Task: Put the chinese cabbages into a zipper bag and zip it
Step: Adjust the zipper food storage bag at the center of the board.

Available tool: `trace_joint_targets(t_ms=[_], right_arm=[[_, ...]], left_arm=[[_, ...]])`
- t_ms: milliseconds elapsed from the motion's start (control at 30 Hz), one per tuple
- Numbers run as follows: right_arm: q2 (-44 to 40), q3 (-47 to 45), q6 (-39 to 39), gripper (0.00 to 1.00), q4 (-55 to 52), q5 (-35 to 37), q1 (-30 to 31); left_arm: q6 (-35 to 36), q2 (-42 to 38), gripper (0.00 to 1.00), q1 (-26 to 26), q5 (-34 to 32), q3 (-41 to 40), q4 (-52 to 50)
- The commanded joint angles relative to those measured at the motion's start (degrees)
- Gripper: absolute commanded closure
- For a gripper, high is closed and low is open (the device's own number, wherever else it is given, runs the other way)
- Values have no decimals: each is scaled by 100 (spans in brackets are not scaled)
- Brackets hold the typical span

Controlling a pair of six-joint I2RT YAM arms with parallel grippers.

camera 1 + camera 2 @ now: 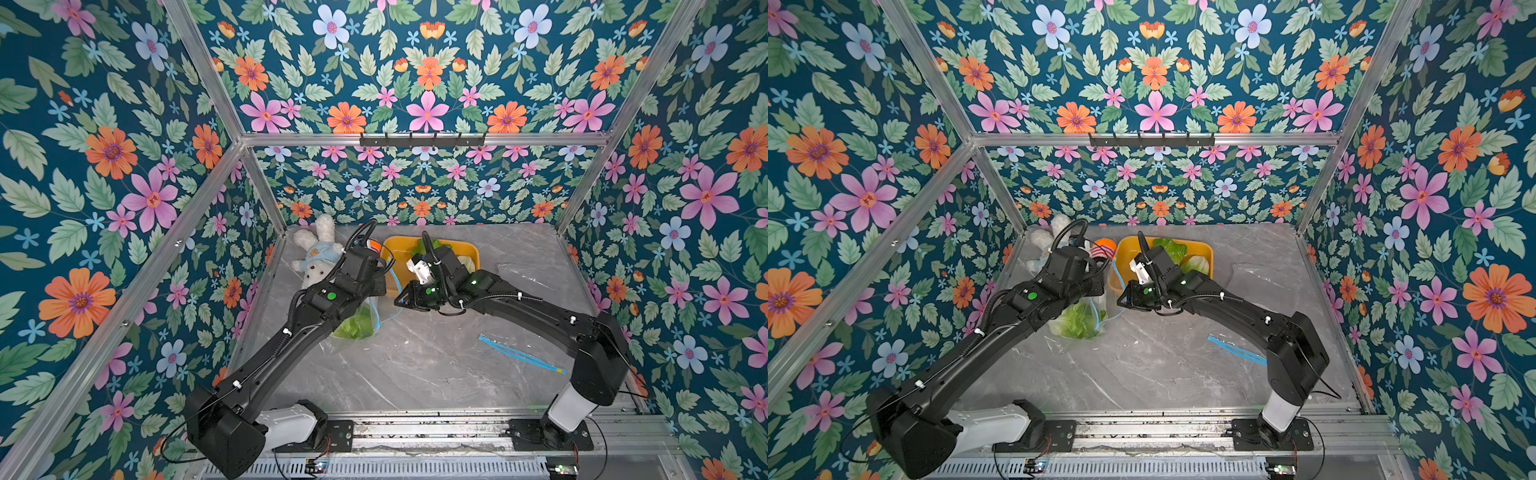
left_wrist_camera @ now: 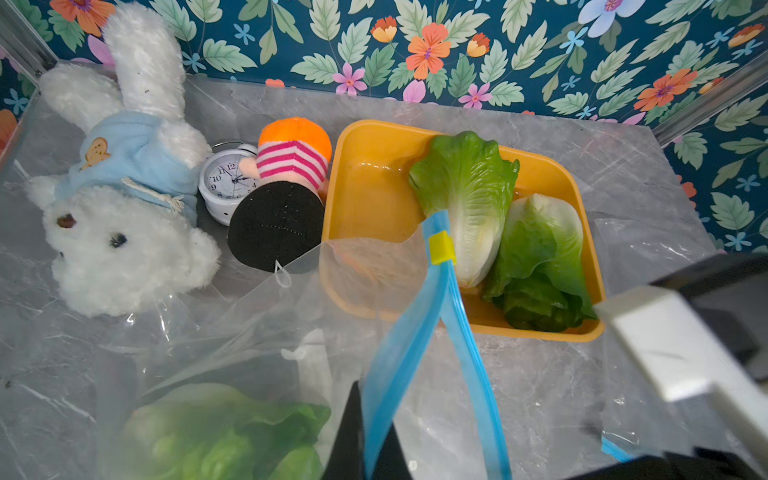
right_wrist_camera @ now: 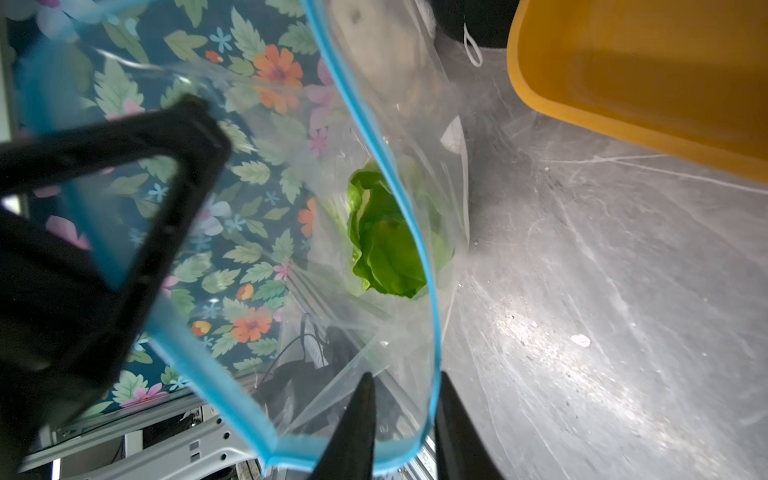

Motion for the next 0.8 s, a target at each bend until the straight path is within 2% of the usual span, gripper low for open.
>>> trace_joint_targets(t_ms=[0,100,300,400,567,767], right_arm=[[-432,-70,-102,66,-57,128,-43],[-935,-316,-7,61,-25,230,-198],[-1815,-1385,742,49,265,592,-1065],[-2002,-2066,1317,41,933,677,-1389],[-1658,-2348,1788,26,1478,977,-1487],[-1069,-2456,2485,21,2518,1386,-1464]], left_arm=[[-27,53,100,4,202,-9,250],[-15,156,100,4,436,-14,370],[-89,358,100,-10,944,-104,750],[-120,495,100,-65,1149,-147,887],[-126,581,100,-74,1208,-229,949],[-86,433,100,-71,1085,-404,1026]])
